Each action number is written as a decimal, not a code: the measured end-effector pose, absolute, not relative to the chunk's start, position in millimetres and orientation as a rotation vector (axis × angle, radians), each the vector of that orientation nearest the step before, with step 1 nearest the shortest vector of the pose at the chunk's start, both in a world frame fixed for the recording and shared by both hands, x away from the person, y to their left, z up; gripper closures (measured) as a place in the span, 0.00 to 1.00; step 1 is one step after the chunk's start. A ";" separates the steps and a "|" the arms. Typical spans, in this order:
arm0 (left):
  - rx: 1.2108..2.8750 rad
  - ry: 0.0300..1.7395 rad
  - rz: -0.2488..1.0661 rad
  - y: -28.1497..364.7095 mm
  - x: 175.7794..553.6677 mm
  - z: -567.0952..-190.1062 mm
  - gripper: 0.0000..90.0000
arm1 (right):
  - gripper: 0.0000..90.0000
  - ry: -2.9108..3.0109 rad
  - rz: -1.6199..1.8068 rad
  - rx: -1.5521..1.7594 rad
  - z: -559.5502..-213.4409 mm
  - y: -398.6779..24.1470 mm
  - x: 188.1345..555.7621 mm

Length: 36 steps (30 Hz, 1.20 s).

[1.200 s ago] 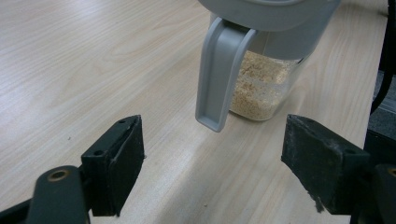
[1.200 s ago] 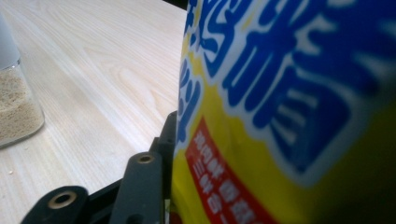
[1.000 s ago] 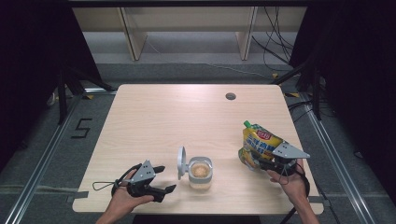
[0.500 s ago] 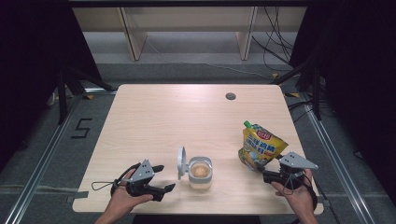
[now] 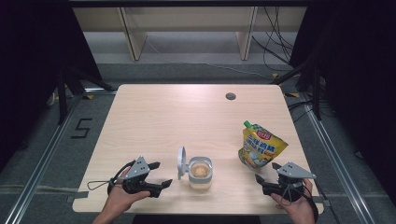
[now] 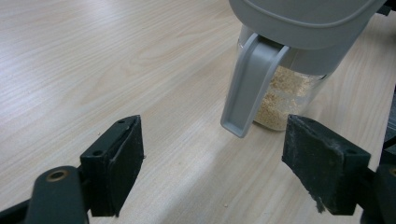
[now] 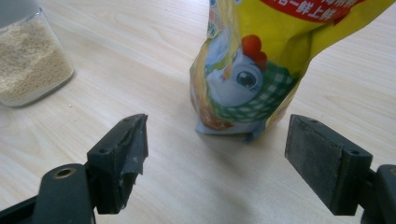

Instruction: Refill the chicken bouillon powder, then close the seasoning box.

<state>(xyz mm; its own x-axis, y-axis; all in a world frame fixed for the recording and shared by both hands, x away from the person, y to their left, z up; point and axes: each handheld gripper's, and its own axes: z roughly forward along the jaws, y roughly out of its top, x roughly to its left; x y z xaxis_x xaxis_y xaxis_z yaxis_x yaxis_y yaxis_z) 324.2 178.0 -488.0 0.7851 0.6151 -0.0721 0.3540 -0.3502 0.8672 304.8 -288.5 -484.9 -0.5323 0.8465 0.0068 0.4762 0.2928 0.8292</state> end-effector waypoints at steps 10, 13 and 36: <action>1.956 0.747 0.333 181.0 325.2 -486.6 0.22 | 0.24 2.213 1.107 1.192 -488.6 -284.9 294.8; 1.943 0.762 0.326 181.5 325.2 -486.5 0.22 | 0.24 2.222 1.103 1.175 -488.8 -284.9 293.9; 1.863 0.720 0.367 194.8 316.2 -473.0 0.85 | 0.38 2.279 1.075 1.132 -486.9 -283.0 295.1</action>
<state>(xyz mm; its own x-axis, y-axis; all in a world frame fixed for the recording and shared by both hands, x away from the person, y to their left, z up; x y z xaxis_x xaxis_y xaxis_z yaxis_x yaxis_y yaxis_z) 316.2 194.8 -473.0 0.7714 0.6316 -0.0779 0.3074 -0.2627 0.9146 295.1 -283.0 -486.9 -0.6051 0.7962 0.0028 0.5083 0.3836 0.7710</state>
